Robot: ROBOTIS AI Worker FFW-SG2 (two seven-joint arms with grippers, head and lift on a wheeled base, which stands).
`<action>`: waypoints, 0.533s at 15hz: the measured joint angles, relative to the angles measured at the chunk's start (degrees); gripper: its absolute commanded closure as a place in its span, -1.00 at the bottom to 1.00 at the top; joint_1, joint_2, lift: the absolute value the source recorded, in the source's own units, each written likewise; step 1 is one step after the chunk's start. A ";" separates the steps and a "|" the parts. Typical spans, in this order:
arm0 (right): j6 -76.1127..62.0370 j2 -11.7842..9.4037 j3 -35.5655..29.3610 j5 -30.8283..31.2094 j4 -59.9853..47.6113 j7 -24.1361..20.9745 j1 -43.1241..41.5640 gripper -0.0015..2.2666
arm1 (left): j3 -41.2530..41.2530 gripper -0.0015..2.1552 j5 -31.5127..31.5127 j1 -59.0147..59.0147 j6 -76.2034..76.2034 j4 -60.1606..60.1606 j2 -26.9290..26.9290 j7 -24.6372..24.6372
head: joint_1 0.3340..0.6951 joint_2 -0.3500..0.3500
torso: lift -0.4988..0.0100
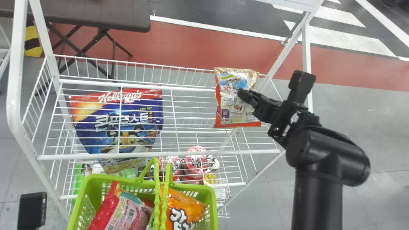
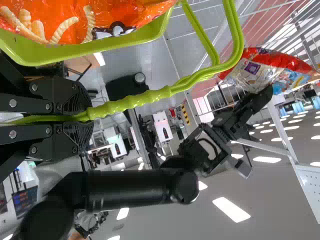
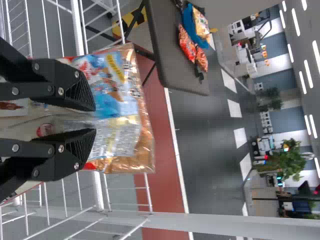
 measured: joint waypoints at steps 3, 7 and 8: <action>12.10 0.19 -1.50 -4.95 -14.57 0.17 7.15 0.98 | 0.02 0.00 0.01 0.10 0.00 -0.21 0.00 -0.10 | 1.00 -1.00 | 0.96; 26.71 0.23 -9.66 -16.61 -29.25 1.77 15.85 0.97 | 0.13 0.00 0.01 0.38 0.00 -0.46 -0.01 -0.18 | 1.00 -1.00 | 0.96; 27.46 0.26 -11.43 -18.18 -31.18 2.15 17.67 0.94 | 0.08 0.00 0.01 0.43 0.00 -0.54 -0.01 -0.13 | 1.00 -1.00 | 0.96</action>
